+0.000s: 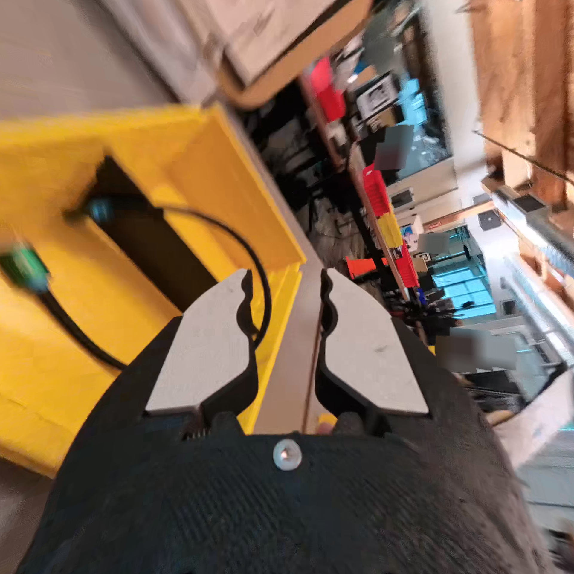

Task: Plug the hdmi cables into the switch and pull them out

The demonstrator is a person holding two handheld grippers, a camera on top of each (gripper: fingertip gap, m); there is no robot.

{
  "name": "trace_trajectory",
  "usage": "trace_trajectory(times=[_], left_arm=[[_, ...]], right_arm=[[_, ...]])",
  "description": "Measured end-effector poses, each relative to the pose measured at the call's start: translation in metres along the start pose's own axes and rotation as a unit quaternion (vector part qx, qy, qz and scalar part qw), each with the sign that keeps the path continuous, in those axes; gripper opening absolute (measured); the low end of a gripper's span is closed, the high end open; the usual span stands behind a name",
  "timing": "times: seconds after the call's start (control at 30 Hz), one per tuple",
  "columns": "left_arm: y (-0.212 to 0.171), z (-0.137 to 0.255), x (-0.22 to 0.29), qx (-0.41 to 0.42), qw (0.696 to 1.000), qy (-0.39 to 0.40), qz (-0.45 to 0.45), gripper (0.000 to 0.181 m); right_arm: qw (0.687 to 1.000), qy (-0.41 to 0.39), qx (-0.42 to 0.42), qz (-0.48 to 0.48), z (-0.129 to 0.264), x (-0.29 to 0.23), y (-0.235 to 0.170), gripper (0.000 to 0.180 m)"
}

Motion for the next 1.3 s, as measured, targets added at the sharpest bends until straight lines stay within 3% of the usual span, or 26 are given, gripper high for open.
trace_trajectory(times=[0.07, 0.1, 0.17, 0.23, 0.3, 0.4, 0.57, 0.7, 0.83, 1.3], left_arm=[[-0.001, -0.002, -0.001, 0.006, 1.0, 0.001, 0.003, 0.022], [-0.002, -0.003, -0.001, 0.009, 1.0, -0.001, 0.003, 0.022], [-0.003, -0.007, 0.0, 0.013, 1.0, -0.013, 0.002, 0.022], [-0.003, -0.014, 0.004, 0.02, 0.999, -0.035, 0.003, 0.022], [-0.004, -0.022, 0.006, 0.026, 0.998, -0.053, 0.007, 0.022], [-0.006, -0.033, 0.009, 0.035, 0.996, -0.082, 0.013, 0.022], [-0.01, -0.045, 0.012, 0.037, 0.994, -0.106, 0.017, 0.022], [-0.01, -0.05, 0.015, 0.036, 0.993, -0.116, 0.01, 0.022], [-0.011, -0.053, 0.018, 0.038, 0.991, -0.131, 0.006, 0.022], [-0.012, -0.052, 0.019, 0.05, 0.989, -0.137, 0.005, 0.022]], right_arm=[[0.987, 0.025, 0.071, -0.143, 0.029, 0.01, 0.039, 0.039], [0.964, 0.089, 0.127, -0.217, 0.048, 0.006, 0.064, 0.037], [0.882, 0.268, 0.237, -0.309, 0.095, -0.013, 0.109, 0.045], [0.826, 0.345, 0.315, -0.315, 0.131, -0.031, 0.139, 0.053], [0.803, 0.348, 0.368, -0.315, 0.153, -0.048, 0.157, 0.052], [0.755, 0.413, 0.39, -0.326, 0.173, -0.072, 0.171, 0.054], [0.77, 0.419, 0.382, -0.293, 0.176, -0.092, 0.18, 0.051], [0.776, 0.413, 0.381, -0.285, 0.175, -0.099, 0.184, 0.037], [0.756, 0.455, 0.391, -0.264, 0.184, -0.106, 0.187, 0.024], [0.716, 0.485, 0.4, -0.304, 0.184, -0.108, 0.188, 0.022]])
Point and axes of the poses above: each gripper's, where its closed fingertips meet, z back along the fingers, y out of its top, x = y × z across the jaws, the point moved 6 cm from there along z, back along the fingers, and after that the axes turned 15 degrees about -y, right-handed, at the moved point
